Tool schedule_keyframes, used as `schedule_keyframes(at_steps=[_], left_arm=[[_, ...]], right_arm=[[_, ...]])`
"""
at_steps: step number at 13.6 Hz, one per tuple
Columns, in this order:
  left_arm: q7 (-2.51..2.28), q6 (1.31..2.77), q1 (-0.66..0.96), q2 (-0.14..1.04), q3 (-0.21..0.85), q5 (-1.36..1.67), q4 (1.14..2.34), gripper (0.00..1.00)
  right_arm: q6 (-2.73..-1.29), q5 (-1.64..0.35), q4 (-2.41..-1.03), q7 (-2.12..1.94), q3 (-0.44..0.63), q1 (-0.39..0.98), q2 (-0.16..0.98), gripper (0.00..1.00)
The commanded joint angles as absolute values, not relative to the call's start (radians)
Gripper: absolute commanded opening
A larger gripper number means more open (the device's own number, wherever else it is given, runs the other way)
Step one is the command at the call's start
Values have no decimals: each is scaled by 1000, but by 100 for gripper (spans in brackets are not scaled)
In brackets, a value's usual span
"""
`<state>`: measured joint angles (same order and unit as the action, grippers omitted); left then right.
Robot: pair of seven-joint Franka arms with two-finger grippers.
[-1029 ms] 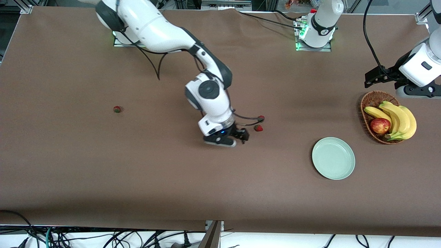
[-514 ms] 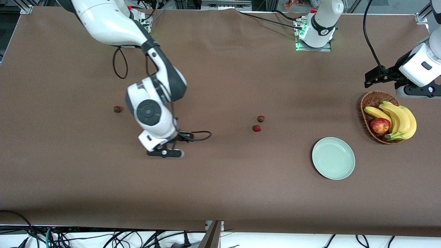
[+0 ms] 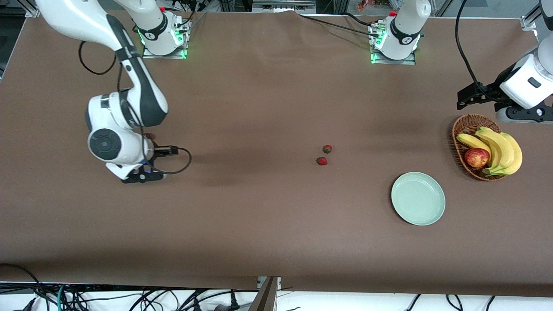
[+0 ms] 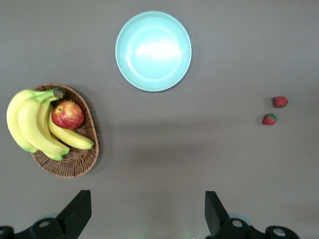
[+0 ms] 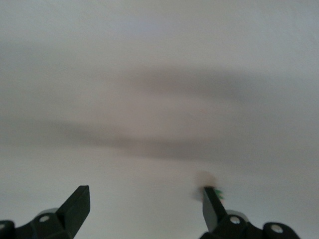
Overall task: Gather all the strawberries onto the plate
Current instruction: 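Move the right gripper to the third strawberry while the left gripper approaches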
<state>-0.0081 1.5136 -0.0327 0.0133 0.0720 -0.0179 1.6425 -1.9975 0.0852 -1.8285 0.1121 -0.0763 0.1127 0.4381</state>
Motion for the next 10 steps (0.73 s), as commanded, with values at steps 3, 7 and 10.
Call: schedule_keyframes(at_steps=[3, 7, 10], left_arm=[[0, 1500, -20, 164, 153, 8, 1632, 100], [-17, 1795, -20, 355, 308, 17, 1679, 100], [-138, 2213, 18, 377, 392, 8, 1921, 100]], right_arm=[[-2317, 143, -2202, -10, -54, 28, 311, 100], [-2359, 143, -2269, -80, -18, 22, 313, 100], [-2399, 143, -2299, -80, -17, 20, 314, 100]])
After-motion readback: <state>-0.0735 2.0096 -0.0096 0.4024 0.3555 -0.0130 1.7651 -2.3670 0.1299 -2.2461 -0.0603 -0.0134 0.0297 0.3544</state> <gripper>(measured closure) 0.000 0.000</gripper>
